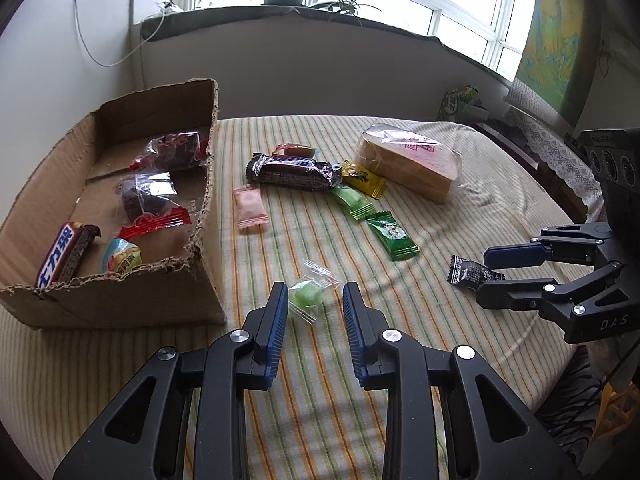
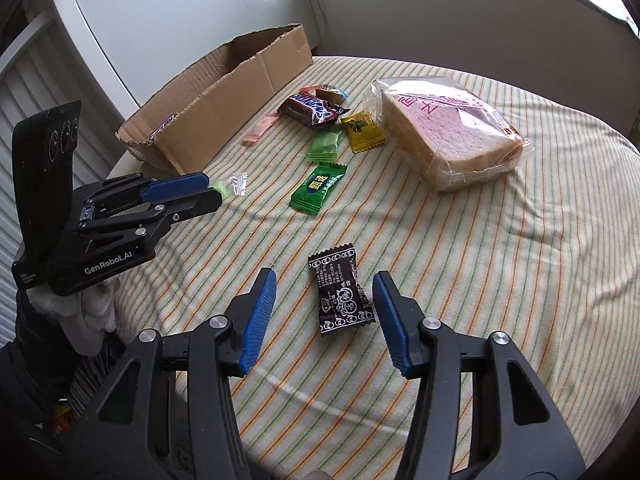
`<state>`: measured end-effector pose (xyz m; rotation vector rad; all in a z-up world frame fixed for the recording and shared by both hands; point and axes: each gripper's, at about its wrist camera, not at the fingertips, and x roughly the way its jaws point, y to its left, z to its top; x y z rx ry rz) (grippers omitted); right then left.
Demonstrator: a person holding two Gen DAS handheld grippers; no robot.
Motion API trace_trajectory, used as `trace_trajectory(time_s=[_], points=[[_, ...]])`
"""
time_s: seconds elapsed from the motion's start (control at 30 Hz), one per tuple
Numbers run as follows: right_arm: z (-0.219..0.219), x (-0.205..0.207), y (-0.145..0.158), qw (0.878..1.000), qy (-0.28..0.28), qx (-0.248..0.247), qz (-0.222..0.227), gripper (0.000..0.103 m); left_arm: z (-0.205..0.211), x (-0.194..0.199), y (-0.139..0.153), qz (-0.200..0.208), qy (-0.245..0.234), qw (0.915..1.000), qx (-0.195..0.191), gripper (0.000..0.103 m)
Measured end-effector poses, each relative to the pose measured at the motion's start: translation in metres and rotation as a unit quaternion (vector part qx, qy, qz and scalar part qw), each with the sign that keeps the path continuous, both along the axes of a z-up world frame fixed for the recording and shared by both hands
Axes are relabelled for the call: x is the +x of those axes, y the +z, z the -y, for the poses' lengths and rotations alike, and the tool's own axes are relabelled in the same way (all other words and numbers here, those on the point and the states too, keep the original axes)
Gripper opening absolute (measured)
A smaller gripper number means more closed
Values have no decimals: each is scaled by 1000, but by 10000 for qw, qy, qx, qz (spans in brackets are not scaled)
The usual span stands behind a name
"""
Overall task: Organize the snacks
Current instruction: 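Move both tools back over the table toward the black wrapped candy, then grasp black wrapped candy with right tool while left tool grasps small green candy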
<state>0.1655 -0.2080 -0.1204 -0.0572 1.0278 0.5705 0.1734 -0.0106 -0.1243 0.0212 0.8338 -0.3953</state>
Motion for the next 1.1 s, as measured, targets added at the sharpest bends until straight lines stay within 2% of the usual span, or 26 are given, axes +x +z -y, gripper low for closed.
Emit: trace_trajectory(time_s=[0.17,0.27,0.47,0.53,0.77,0.83,0.9,0.97,1.03,1.1], points=[[0,-3,-2,9999,102,-81,-16,53,2,5,-5,-177,-173,9997,-30,27],[-3,-7,0,9997,172,-142,33,53,5,0,-2,-261,-427,9984,-281,27],[-6,-8,5,9989,191,-351,228,53,13,-1,9,52,-307,9995,-29,27],[-7,-7,5,9988,190,-382,248,53,16,5,7,21,-268,9996,11,49],[-12,-6,-2,9982,199,-500,244,53,19,17,-3,-145,-158,9997,141,51],[-15,-7,-4,9977,205,-578,280,53,20,16,-4,-123,-184,9996,193,46],[-19,-8,-5,9969,197,-682,329,51,22,16,-6,-142,-196,9994,263,34],[-21,-8,-5,9959,179,-805,373,43,22,16,-7,-137,-199,9993,270,30],[-22,-7,-6,9949,164,-914,403,39,19,15,-6,-128,-222,9993,267,22],[-21,-8,-5,9947,139,-936,403,32,23,13,-7,-94,-233,9991,329,22]])
